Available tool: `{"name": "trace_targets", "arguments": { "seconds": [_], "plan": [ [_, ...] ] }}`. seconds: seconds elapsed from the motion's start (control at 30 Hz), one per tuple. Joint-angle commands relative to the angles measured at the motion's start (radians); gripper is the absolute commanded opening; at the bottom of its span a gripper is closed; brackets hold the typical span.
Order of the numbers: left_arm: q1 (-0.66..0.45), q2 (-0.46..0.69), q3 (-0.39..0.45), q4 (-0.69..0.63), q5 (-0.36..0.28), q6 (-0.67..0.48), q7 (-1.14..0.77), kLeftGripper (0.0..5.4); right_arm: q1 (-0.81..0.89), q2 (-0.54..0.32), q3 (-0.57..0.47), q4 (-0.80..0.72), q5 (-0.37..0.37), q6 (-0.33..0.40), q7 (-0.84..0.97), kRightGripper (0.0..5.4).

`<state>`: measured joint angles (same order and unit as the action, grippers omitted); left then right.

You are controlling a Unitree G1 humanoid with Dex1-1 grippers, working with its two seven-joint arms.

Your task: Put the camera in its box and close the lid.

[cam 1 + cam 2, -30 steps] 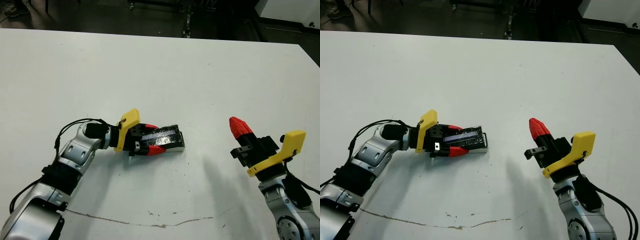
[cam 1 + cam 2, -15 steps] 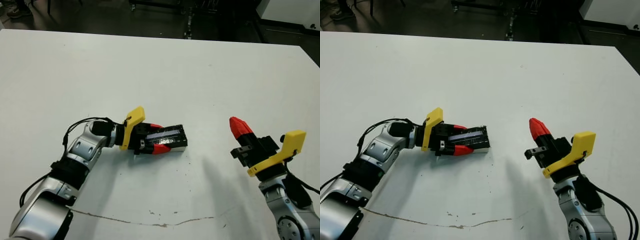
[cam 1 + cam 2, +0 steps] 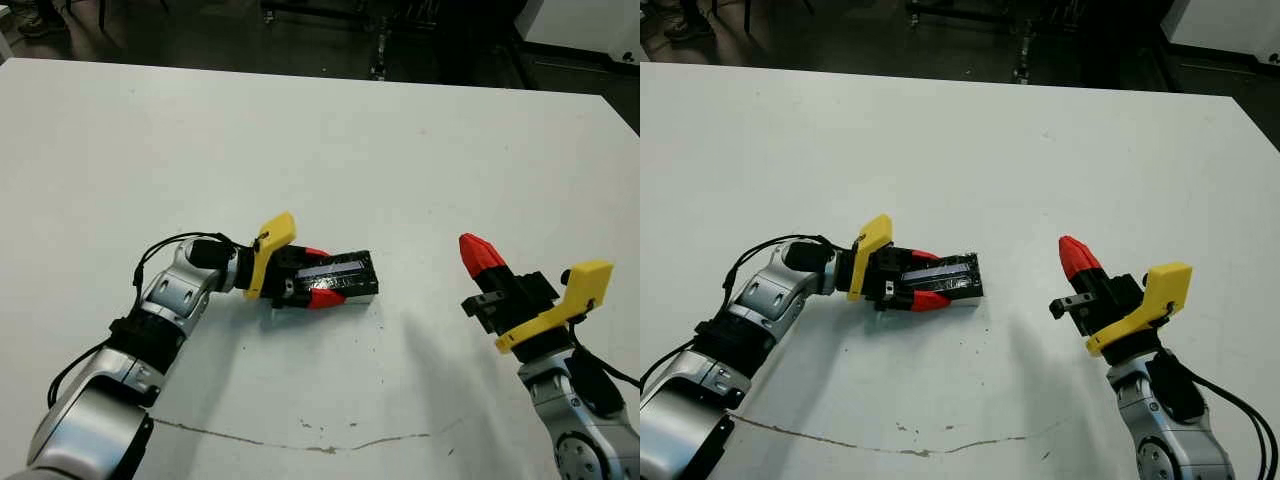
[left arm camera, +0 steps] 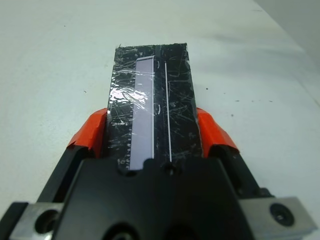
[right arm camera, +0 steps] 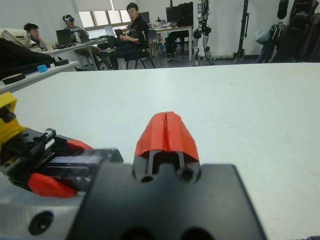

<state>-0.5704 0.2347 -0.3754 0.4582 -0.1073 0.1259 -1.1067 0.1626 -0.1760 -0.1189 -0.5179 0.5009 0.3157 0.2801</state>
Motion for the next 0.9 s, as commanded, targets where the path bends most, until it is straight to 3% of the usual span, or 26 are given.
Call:
{"name": "trace_targets", "arguments": {
  "seconds": [0.03, 0.43, 0.9],
  "plan": [
    [0.065, -0.043, -0.085, 0.005, 0.088, -0.019, 0.067, 3.91, 0.004, -0.015, -0.005, -0.003, -0.002, 0.02, -0.006, 0.0],
    [0.075, -0.024, -0.09, 0.009, 0.101, -0.011, 0.092, 5.39, 0.006, -0.016, -0.007, 0.004, 0.008, 0.012, 0.004, 0.0],
    [0.101, 0.051, -0.056, 0.038, 0.089, -0.072, 0.083, 5.39, 0.009, -0.016, -0.004, 0.008, 0.003, 0.004, 0.01, 0.0]
  ]
}}
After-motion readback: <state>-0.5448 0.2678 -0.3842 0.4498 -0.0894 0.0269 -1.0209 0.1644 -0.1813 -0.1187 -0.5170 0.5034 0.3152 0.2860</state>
